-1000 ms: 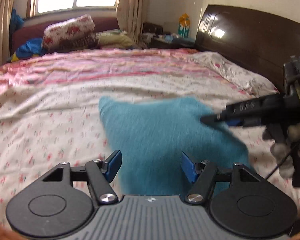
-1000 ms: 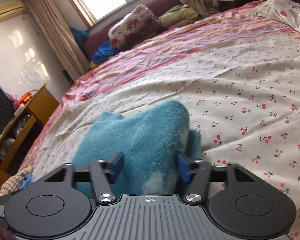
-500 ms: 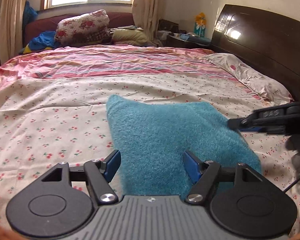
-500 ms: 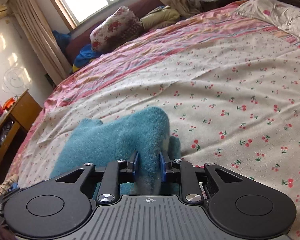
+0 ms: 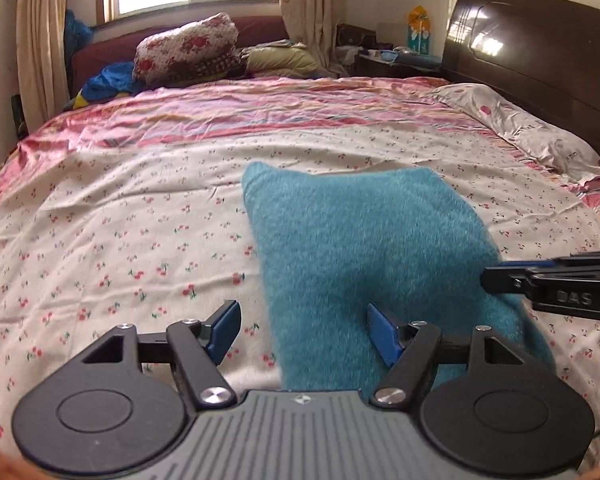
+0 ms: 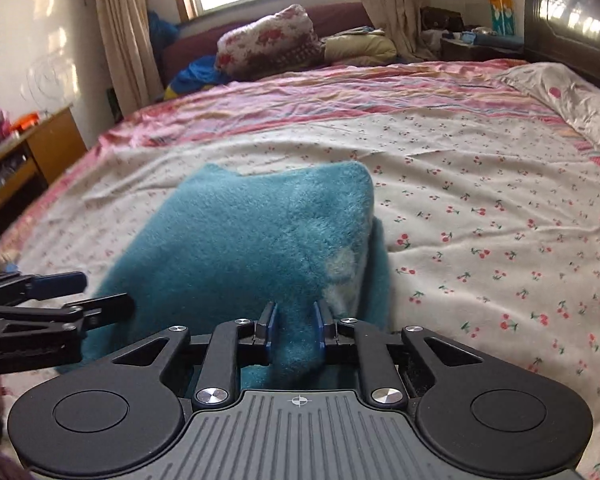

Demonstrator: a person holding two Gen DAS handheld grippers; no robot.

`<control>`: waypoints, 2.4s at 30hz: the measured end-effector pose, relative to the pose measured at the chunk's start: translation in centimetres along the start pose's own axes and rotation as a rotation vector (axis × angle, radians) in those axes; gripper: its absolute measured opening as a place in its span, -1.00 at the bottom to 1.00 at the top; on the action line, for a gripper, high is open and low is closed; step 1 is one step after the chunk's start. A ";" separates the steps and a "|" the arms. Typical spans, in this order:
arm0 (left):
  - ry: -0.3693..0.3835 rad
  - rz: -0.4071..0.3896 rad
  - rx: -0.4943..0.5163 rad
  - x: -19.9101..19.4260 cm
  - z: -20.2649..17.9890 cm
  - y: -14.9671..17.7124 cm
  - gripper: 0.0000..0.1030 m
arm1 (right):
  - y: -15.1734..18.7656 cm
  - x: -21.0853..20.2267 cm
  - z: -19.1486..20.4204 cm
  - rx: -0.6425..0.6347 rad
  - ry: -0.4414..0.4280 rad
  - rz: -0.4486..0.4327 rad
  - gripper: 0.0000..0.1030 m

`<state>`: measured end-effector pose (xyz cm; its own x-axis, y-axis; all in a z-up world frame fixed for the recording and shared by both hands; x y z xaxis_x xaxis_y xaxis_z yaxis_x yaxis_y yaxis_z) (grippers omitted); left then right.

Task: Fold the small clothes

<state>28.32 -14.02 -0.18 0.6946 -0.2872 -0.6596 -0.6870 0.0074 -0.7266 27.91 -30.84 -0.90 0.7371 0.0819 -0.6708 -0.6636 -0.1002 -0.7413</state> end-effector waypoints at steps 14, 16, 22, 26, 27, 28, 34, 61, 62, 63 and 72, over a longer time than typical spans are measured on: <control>-0.074 0.028 -0.019 -2.4 0.0 2.4 0.46 | 1.3 -3.1 0.7 0.010 0.052 0.011 -0.56; -0.081 0.031 -0.019 -2.7 0.0 2.6 0.47 | 2.4 -3.1 0.7 0.013 0.061 0.035 -0.56; -0.105 0.043 -0.006 -3.3 -0.1 3.4 0.54 | 4.2 -3.3 -0.2 0.064 0.084 0.084 -0.56; -0.113 0.050 -0.017 -3.7 -0.1 4.0 0.58 | 4.1 -5.1 0.4 0.063 0.074 0.056 -0.56; -0.113 0.051 -0.019 -3.8 -0.1 4.2 0.59 | 4.1 -5.5 0.7 0.058 0.072 0.051 -0.56; -0.113 0.053 -0.021 -3.9 -0.1 4.4 0.59 | 4.2 -5.8 0.9 0.052 0.069 0.049 -0.56; -0.152 0.072 0.010 -4.4 0.0 5.4 0.61 | 5.3 -6.4 1.8 0.054 0.068 0.065 -0.52; -0.118 0.077 -0.024 -6.1 0.0 7.1 0.65 | 7.6 -7.8 3.8 0.070 0.041 0.079 -0.32; -0.119 0.077 -0.024 -6.1 0.0 7.2 0.65 | 7.7 -7.8 3.9 0.071 0.040 0.078 -0.32; -0.119 0.078 -0.024 -6.1 0.0 7.3 0.67 | 7.7 -7.9 4.0 0.071 0.039 0.078 -0.32; -0.129 0.090 -0.019 -6.2 0.2 8.0 0.74 | 8.5 -8.1 4.3 0.068 0.044 0.087 -0.24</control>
<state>18.61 -11.98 -1.94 0.6510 -0.1605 -0.7419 -0.7507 0.0088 -0.6606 15.75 -28.08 -1.81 0.6799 0.0318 -0.7326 -0.7317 -0.0373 -0.6806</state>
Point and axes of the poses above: each gripper's, at about its wrist camera, not at the fingertips, and x roughly the way its jaws point, z to its left, y to its underside, the point moved 9 cm from there along x, roughly the way its jaws point, and after that the axes turned 11 degrees about -x, right-handed, at the moved point
